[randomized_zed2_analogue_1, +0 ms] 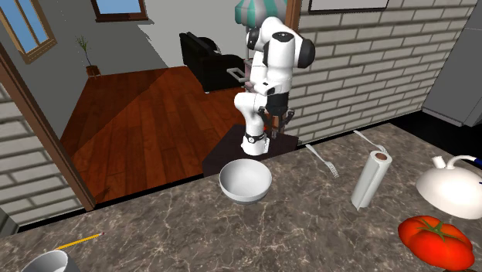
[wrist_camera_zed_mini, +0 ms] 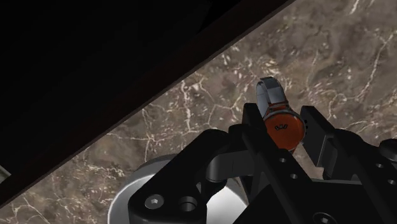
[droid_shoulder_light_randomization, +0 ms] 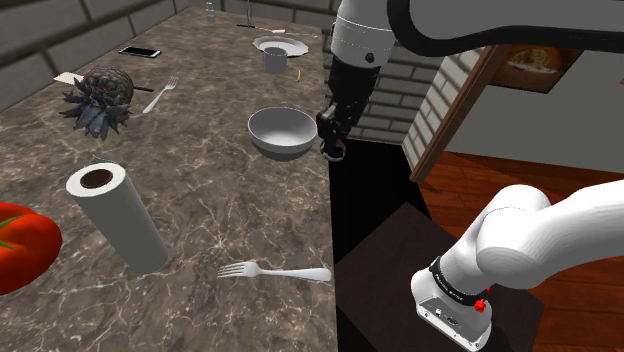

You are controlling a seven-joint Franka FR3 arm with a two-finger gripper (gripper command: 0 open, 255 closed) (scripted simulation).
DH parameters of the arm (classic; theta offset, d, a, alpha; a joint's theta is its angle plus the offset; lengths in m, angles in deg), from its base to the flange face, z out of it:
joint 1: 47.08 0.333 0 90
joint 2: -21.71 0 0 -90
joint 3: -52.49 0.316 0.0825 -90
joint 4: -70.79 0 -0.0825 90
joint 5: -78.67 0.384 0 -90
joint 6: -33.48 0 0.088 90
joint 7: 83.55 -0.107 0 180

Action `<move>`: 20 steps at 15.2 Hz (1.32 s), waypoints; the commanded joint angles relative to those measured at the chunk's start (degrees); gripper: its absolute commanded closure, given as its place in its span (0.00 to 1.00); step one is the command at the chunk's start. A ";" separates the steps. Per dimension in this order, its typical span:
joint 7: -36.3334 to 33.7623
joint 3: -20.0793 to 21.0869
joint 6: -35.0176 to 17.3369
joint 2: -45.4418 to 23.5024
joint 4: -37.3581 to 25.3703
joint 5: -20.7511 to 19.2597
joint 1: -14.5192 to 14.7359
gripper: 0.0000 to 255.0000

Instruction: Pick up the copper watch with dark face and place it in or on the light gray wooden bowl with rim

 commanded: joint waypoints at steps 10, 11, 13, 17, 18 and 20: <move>2.22 -1.60 2.83 -12.20 -14.54 -3.84 -2.99 1.00; 2.54 -1.77 2.88 -14.24 -16.56 -4.42 -3.37 1.00; 3.13 -2.06 3.17 -18.39 -20.86 -5.55 -4.06 1.00; 4.09 -2.55 4.59 -27.04 -30.62 -7.83 -5.09 1.00; 4.30 -2.66 5.13 -29.30 -33.35 -8.40 -5.27 1.00; 4.69 -2.86 6.49 -33.98 -39.23 -9.57 -5.51 1.00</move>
